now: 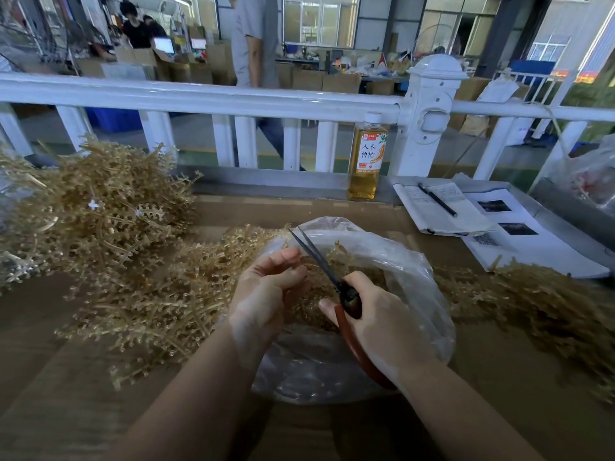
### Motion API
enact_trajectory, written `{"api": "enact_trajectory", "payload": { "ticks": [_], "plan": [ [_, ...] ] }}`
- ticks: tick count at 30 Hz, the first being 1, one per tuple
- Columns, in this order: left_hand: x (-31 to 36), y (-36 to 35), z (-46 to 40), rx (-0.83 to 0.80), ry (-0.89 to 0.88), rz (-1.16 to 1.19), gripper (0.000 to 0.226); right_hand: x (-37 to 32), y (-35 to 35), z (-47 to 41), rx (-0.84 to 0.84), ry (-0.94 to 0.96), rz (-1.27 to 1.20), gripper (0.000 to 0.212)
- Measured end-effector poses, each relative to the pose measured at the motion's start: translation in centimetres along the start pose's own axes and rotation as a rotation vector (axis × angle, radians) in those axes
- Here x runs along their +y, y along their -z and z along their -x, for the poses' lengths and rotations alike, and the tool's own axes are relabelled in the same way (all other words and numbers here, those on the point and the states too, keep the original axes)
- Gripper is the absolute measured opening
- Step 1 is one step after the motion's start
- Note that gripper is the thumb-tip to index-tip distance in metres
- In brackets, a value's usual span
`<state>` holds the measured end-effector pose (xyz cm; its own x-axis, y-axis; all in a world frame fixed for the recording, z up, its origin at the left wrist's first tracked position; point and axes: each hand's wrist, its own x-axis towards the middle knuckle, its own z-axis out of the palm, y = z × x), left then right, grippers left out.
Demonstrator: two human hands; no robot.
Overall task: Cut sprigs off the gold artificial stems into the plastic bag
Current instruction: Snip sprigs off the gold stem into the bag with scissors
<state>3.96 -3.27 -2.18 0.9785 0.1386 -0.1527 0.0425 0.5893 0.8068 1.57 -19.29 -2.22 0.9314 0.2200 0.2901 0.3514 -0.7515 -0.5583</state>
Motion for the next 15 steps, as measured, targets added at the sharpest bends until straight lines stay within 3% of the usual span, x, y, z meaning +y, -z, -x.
{"api": "enact_trajectory", "payload": {
  "ticks": [15],
  "plan": [
    [0.06,-0.23,-0.05,-0.053,-0.070,0.067,0.043,0.03,0.53,-0.09,-0.057,-0.021,-0.038,0.027]
  ]
}}
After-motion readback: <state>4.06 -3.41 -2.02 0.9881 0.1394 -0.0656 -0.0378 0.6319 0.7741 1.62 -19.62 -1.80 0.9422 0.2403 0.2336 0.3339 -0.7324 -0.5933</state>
